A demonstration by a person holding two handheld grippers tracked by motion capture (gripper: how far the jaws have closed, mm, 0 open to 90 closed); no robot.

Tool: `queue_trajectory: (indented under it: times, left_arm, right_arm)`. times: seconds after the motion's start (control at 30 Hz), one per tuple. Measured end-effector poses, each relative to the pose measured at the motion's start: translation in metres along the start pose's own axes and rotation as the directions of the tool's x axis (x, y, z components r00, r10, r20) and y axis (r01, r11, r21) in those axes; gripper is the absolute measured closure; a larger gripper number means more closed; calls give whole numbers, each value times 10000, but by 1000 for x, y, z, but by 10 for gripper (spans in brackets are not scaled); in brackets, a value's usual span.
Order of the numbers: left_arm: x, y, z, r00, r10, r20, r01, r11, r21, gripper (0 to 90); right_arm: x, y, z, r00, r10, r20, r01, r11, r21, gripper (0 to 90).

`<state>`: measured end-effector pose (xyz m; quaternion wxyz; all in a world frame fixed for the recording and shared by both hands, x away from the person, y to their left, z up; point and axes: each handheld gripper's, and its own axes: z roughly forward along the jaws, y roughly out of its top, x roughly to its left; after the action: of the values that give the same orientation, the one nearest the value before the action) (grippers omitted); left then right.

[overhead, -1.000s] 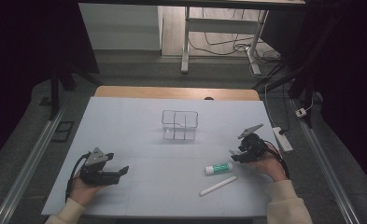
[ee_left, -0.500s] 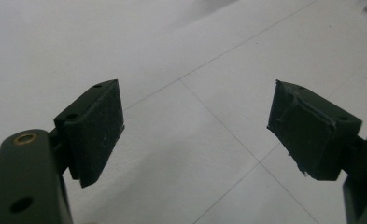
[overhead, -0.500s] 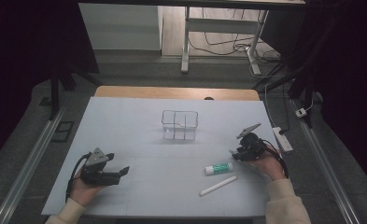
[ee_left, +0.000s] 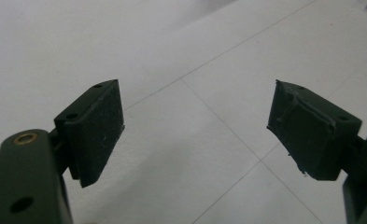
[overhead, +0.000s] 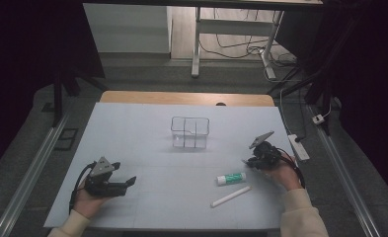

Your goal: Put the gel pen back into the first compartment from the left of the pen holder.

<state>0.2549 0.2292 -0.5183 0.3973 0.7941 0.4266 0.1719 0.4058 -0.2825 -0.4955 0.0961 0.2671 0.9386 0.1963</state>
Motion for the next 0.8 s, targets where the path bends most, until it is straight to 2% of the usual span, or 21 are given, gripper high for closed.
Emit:
queue_trajectory:
  times: [0.23,0.33,0.43,0.7,0.8]
  left_arm:
    - [1,0,0,10000,-30,-17,30,10000,-1,181]
    - [1,0,0,10000,-26,-17,26,10000,15,182]
    - [1,0,0,10000,-35,-5,35,10000,11,181]
    - [1,0,0,10000,-80,-18,80,10000,-39,181]
    - [2,-1,0,10000,-79,-17,79,10000,-16,181]
  right_arm:
    - [0,0,-1,10000,-45,-1,45,10000,-49,803]
    - [-1,-1,-3,9998,114,140,-112,9998,-172,803]
    - [-3,-2,-8,9997,224,58,-221,9986,-488,804]
    - [-5,-3,-24,9976,642,257,-604,9900,-1272,804]
    - [-6,-3,-30,9976,650,220,-610,9867,-1504,804]
